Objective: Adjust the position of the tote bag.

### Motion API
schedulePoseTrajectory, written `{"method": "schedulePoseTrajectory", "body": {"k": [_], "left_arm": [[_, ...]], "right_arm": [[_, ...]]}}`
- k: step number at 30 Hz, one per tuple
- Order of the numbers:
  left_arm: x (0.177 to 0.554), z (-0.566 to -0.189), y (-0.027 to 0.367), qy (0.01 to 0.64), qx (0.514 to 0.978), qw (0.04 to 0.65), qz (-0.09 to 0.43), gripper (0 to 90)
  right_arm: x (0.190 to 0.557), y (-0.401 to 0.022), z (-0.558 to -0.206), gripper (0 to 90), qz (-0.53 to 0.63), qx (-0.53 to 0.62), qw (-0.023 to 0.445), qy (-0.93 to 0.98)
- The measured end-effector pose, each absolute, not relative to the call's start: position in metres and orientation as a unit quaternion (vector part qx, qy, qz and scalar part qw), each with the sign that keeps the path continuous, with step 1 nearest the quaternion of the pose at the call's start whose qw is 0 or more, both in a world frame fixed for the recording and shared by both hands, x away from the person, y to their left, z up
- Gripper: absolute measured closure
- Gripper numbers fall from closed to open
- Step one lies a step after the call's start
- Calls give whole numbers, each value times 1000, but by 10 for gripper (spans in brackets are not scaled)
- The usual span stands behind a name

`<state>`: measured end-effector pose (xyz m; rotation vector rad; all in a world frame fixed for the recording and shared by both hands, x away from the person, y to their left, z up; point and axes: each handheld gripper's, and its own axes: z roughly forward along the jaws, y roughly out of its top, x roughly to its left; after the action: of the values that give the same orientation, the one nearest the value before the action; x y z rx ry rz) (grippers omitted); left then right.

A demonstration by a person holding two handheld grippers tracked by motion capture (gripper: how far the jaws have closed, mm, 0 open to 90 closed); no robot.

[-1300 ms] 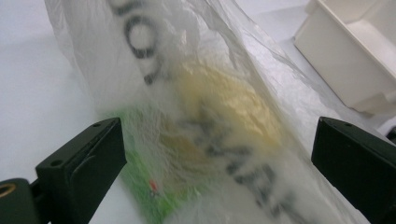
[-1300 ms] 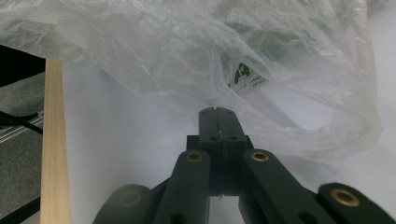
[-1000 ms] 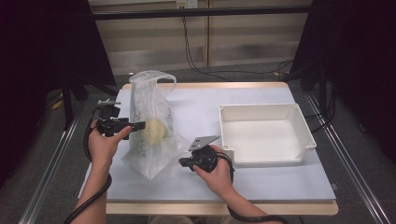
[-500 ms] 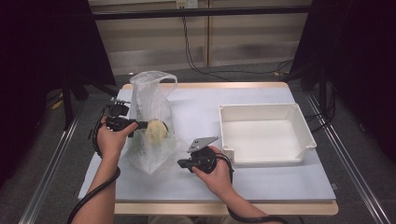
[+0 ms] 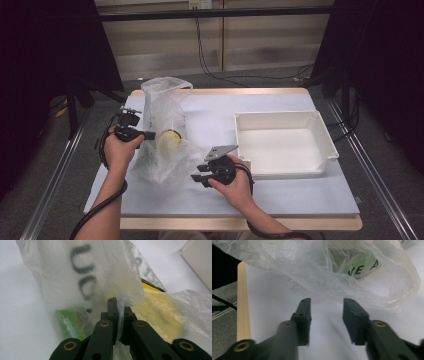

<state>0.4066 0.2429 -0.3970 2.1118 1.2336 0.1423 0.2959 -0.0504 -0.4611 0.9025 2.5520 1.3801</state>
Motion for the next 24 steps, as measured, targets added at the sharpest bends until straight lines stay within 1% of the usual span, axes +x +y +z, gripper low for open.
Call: {"method": "schedulePoseTrajectory", "body": {"k": [1,3,6,7,8,9,10,12,15,17,20,21,23,24], "left_arm": [[405,-397,242,471,811,342,50,900],[403,-395,242,467,813,344,45,900],[402,-395,241,473,810,345,45,893],[403,-395,241,484,800,351,49,791],[404,-396,241,492,792,358,52,633],[405,-397,241,493,792,354,57,533],[406,-398,240,494,793,352,67,473],[409,-402,239,503,789,342,81,290],[410,-409,240,507,793,328,82,258],[411,-416,238,516,786,330,84,257],[412,-423,239,514,795,313,74,321],[412,-424,239,514,797,308,73,385],[412,-425,238,504,809,292,72,618],[412,-425,238,499,811,301,63,739]], "right_arm": [[297,-51,-461,505,452,300,51,838],[298,-53,-462,534,452,302,50,838],[299,-52,-464,535,450,304,48,838],[299,-51,-464,535,451,304,48,838],[299,-50,-465,536,453,303,47,837],[298,-50,-465,536,452,302,47,838],[298,-49,-465,536,454,303,47,837],[298,-48,-465,534,453,302,45,838],[298,-48,-465,532,453,302,45,838],[298,-49,-465,533,453,302,46,837],[298,-49,-465,533,455,301,47,837],[298,-50,-465,533,455,301,47,837],[298,-51,-465,530,455,301,48,837],[298,-51,-464,527,453,302,47,837]]}}
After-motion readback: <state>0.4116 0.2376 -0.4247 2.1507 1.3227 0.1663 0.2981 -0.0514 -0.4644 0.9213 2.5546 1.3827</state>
